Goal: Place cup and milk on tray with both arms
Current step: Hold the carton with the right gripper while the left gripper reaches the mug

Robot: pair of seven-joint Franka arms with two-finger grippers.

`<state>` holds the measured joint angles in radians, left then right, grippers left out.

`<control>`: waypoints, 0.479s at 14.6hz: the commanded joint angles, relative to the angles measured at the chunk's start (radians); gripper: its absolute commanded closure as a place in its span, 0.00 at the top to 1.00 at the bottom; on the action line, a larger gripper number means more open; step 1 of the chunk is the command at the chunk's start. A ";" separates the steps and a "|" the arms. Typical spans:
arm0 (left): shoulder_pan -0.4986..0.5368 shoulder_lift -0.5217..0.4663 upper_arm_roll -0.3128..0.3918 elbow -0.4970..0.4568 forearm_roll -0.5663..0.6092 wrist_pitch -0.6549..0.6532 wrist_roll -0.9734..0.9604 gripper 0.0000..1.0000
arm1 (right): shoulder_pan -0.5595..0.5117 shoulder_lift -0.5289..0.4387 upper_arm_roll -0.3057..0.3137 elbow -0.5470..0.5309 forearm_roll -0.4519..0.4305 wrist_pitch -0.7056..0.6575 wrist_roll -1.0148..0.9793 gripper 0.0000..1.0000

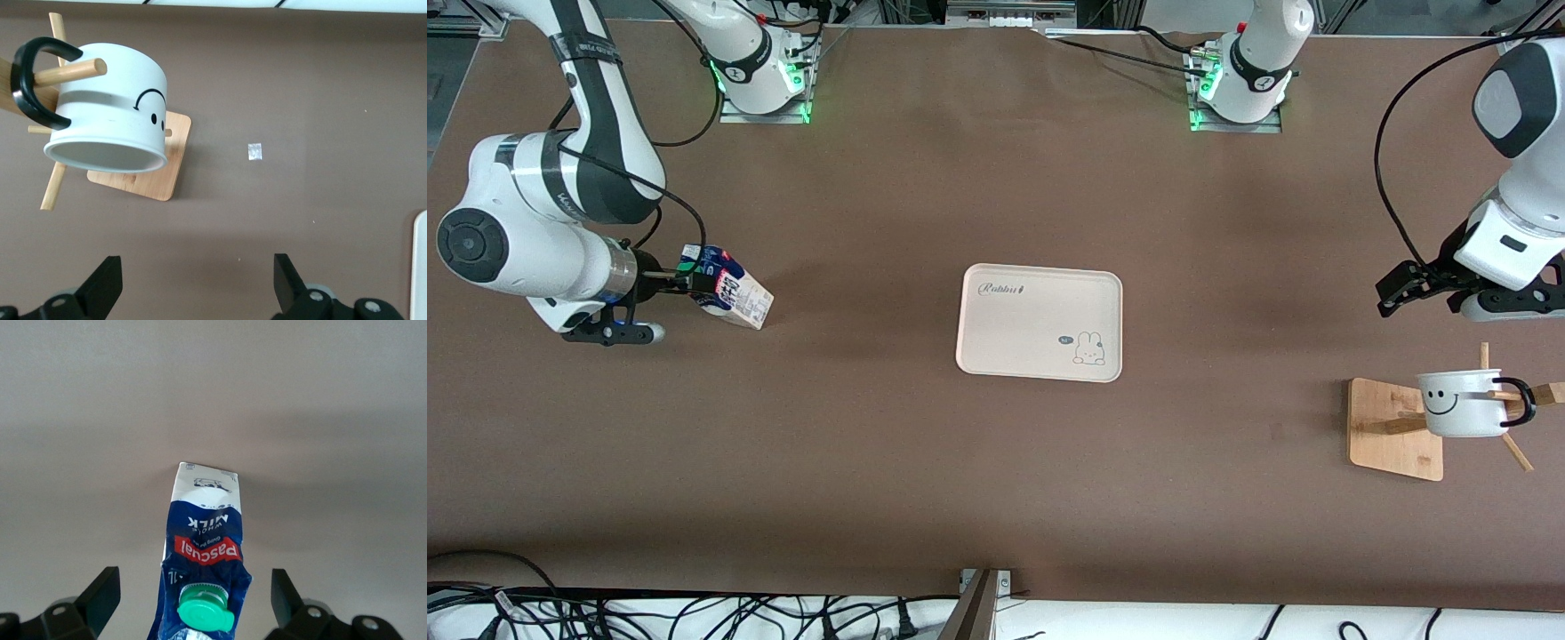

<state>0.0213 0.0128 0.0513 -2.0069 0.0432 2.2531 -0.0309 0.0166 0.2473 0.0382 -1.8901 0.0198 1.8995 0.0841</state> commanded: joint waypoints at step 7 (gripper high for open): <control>-0.020 -0.092 0.009 -0.118 0.026 0.115 0.006 1.00 | -0.003 -0.063 -0.015 -0.107 0.055 0.036 0.011 1.00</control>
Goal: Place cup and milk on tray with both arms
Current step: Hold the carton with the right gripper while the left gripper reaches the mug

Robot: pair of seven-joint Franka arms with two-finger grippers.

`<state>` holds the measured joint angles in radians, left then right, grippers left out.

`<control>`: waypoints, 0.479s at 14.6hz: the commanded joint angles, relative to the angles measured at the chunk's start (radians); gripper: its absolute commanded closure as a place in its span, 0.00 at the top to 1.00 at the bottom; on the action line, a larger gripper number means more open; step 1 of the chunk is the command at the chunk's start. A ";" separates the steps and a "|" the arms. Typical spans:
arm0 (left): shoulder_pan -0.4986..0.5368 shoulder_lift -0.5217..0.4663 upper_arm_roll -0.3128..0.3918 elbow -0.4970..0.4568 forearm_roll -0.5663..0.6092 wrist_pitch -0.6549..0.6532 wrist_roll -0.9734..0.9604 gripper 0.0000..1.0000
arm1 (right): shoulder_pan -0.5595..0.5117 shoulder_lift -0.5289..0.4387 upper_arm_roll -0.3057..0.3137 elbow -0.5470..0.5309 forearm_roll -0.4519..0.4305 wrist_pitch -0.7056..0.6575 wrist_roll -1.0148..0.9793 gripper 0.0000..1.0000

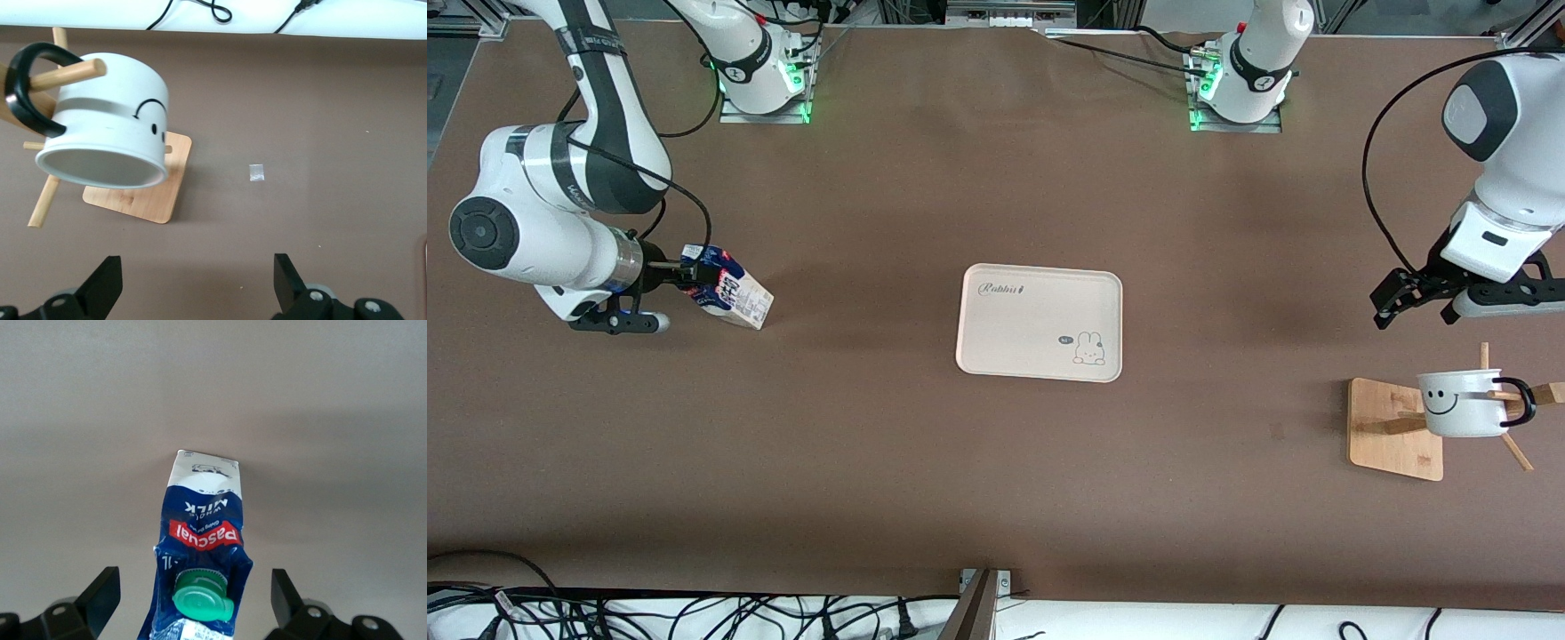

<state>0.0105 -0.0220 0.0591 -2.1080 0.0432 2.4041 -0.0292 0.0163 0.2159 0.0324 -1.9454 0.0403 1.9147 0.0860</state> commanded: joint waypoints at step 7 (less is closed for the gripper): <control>-0.011 -0.067 0.001 -0.026 0.024 -0.045 0.063 1.00 | -0.003 -0.033 -0.020 -0.085 0.036 0.050 0.009 1.00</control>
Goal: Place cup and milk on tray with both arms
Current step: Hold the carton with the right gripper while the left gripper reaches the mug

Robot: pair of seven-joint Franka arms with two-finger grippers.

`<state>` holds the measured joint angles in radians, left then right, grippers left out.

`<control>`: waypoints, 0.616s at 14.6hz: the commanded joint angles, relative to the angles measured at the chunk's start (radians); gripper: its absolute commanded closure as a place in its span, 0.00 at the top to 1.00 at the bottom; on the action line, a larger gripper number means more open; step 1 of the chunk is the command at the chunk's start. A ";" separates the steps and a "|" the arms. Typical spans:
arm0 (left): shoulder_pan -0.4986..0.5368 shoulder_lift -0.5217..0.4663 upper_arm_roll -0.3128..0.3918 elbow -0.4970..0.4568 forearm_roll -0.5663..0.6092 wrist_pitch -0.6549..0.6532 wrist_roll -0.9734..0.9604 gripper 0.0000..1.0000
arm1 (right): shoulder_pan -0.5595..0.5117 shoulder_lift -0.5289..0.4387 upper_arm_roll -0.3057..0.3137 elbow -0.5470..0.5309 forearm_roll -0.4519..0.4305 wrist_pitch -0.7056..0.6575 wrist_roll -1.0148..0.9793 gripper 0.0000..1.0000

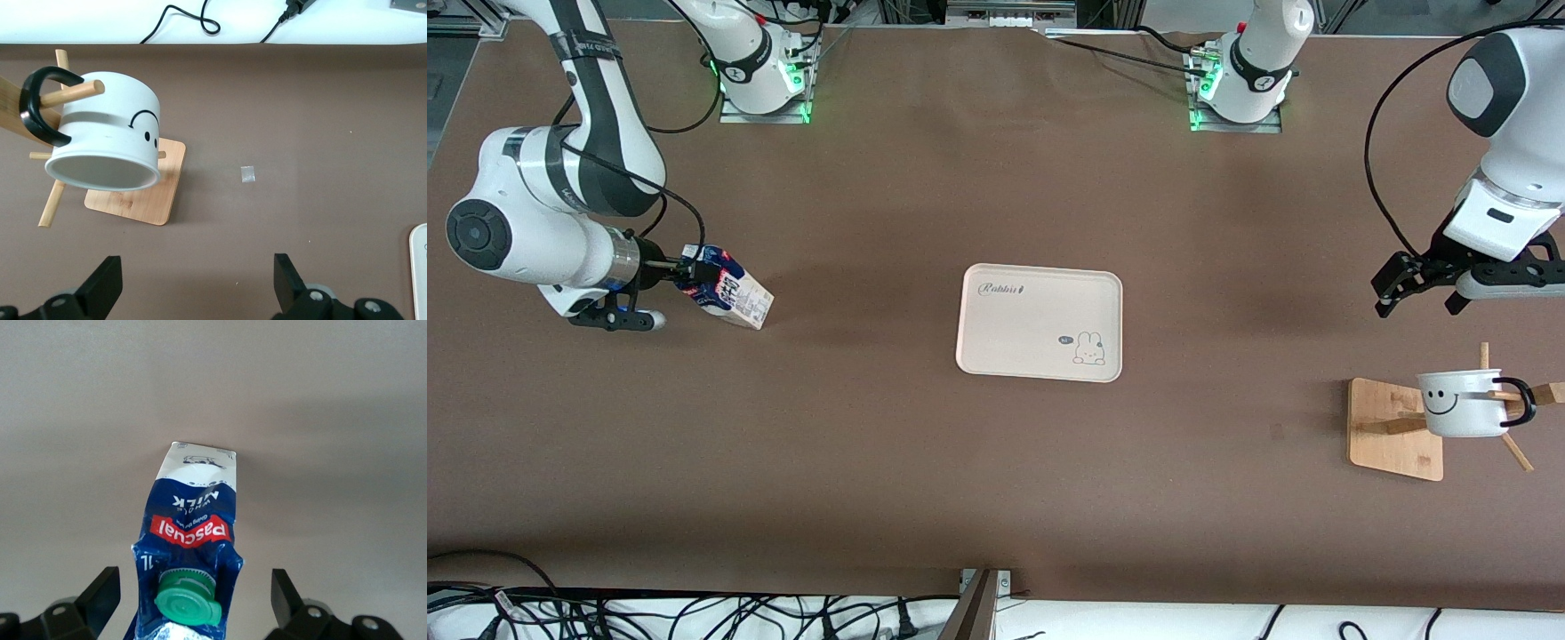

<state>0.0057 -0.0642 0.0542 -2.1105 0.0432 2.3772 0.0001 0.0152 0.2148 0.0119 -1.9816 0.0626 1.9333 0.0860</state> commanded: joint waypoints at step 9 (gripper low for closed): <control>0.008 -0.040 0.010 -0.155 0.024 0.248 0.049 1.00 | -0.001 -0.031 0.000 -0.068 0.016 0.052 0.011 0.86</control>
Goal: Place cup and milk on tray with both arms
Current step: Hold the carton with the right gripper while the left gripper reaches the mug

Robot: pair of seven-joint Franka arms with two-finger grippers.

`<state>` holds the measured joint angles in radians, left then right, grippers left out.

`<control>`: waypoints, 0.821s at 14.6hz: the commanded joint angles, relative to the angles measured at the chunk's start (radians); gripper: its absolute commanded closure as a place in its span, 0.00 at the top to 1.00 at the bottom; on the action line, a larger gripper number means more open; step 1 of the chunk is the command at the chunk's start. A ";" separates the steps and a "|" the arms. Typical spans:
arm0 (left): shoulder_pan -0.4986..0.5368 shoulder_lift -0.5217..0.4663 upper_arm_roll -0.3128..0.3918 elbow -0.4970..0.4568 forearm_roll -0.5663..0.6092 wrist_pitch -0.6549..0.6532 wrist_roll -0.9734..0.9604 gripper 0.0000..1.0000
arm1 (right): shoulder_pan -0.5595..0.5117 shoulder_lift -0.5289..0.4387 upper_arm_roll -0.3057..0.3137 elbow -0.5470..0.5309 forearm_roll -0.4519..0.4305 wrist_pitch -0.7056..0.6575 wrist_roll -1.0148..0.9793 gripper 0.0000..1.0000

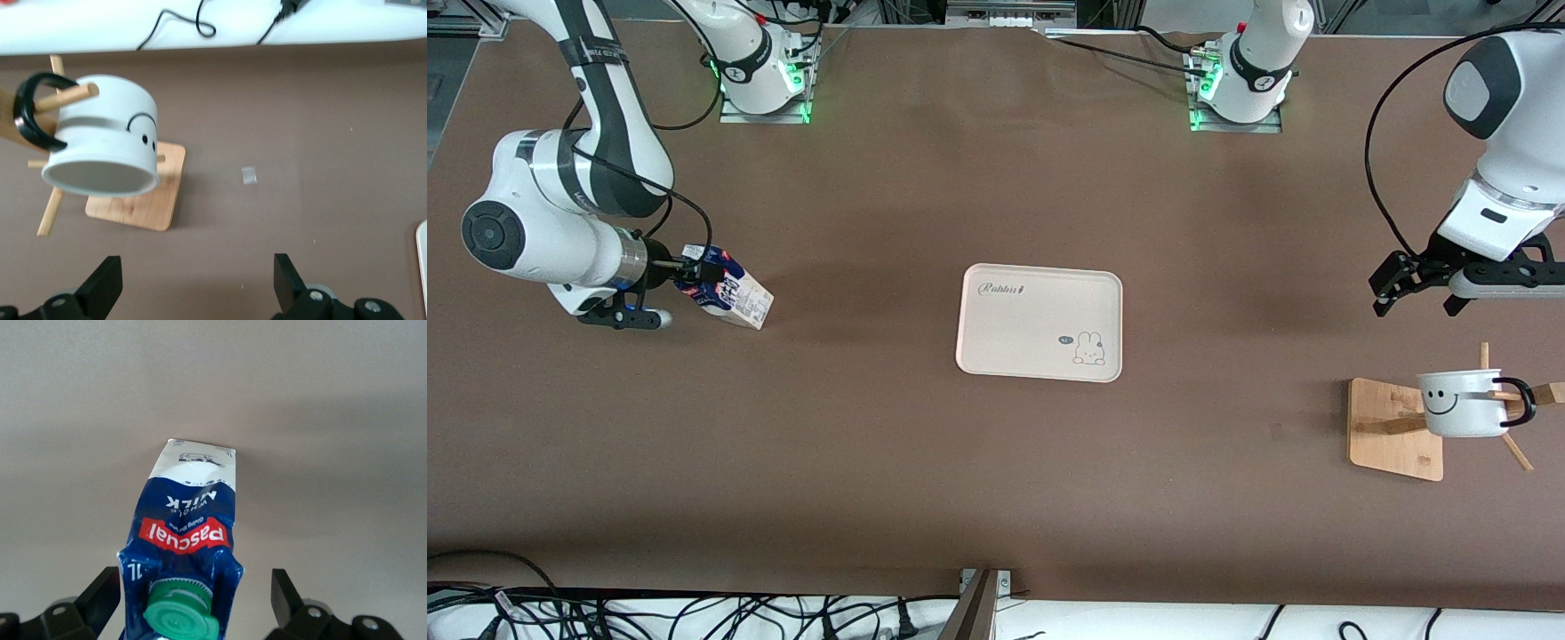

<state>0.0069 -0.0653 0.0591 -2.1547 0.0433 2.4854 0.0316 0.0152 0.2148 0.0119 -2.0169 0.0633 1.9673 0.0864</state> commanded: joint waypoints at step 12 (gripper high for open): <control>0.019 0.154 0.047 -0.178 0.024 0.710 0.030 1.00 | 0.000 -0.051 0.007 -0.032 0.015 0.005 0.015 0.41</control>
<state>0.0238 0.0465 0.1025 -2.3463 0.0433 3.1363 0.0505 0.0153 0.2134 0.0123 -2.0175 0.0656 1.9713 0.0873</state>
